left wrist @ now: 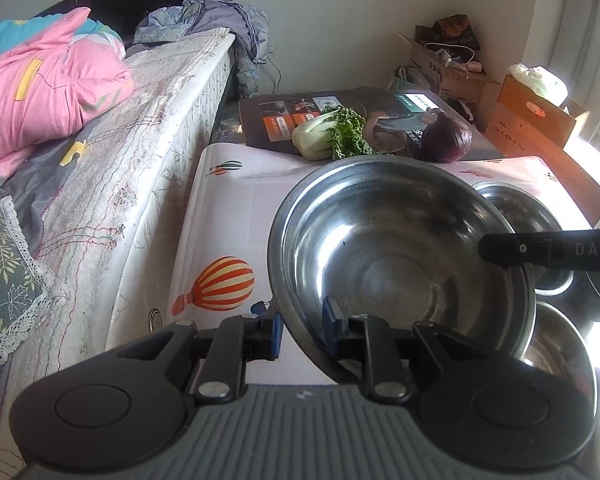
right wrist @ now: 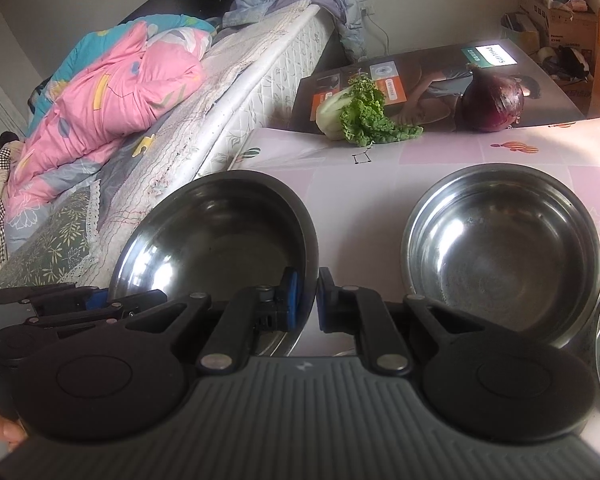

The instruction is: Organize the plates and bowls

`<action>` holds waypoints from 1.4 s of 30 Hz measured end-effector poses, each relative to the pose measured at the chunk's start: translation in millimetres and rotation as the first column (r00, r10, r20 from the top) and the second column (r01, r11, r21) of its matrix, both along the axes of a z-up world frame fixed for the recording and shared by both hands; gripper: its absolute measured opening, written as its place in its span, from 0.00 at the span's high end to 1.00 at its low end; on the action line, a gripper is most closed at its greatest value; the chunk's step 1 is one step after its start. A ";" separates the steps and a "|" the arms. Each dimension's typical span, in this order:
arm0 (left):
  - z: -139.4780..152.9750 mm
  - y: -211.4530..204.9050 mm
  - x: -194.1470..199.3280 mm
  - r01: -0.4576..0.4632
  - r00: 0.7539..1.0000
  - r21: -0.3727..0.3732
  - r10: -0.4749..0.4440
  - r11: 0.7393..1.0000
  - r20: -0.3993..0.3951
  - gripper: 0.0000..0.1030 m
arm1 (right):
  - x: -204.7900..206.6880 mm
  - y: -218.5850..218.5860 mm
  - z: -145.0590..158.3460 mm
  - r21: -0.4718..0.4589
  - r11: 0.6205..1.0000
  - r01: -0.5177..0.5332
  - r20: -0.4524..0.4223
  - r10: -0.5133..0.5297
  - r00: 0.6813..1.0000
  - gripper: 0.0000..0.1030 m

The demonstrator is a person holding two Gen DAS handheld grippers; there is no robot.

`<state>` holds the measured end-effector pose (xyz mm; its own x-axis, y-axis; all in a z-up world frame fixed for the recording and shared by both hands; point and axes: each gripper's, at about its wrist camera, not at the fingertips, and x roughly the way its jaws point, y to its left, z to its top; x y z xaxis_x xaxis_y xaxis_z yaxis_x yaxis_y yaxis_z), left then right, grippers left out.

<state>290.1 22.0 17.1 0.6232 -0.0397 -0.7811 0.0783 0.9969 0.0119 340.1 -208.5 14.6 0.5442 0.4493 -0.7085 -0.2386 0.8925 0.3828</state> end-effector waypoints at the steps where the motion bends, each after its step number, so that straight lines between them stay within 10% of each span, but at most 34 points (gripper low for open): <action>1: 2.0 -5.4 0.8 0.007 1.000 0.002 -0.007 1.000 0.005 0.79 | -1.4 -6.1 2.4 0.000 1.000 0.007 0.006 -0.007 1.000 0.91; 20: -24.8 -140.3 57.6 0.165 0.986 -0.042 -0.165 0.985 0.001 0.79 | 10.5 -162.6 -16.6 -0.006 0.973 0.231 -0.009 -0.231 0.973 0.91; 42: -59.1 -168.9 85.6 0.167 0.984 0.034 -0.165 0.985 -0.067 0.78 | 41.5 -171.3 -52.6 -0.076 0.961 0.266 -0.026 -0.269 0.963 0.88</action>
<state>375.7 -146.9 -42.0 0.5595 -0.1064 -0.8220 0.2443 0.9688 0.0410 381.6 -379.8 -38.0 0.6113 0.2381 -0.7547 0.0254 0.9473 0.3195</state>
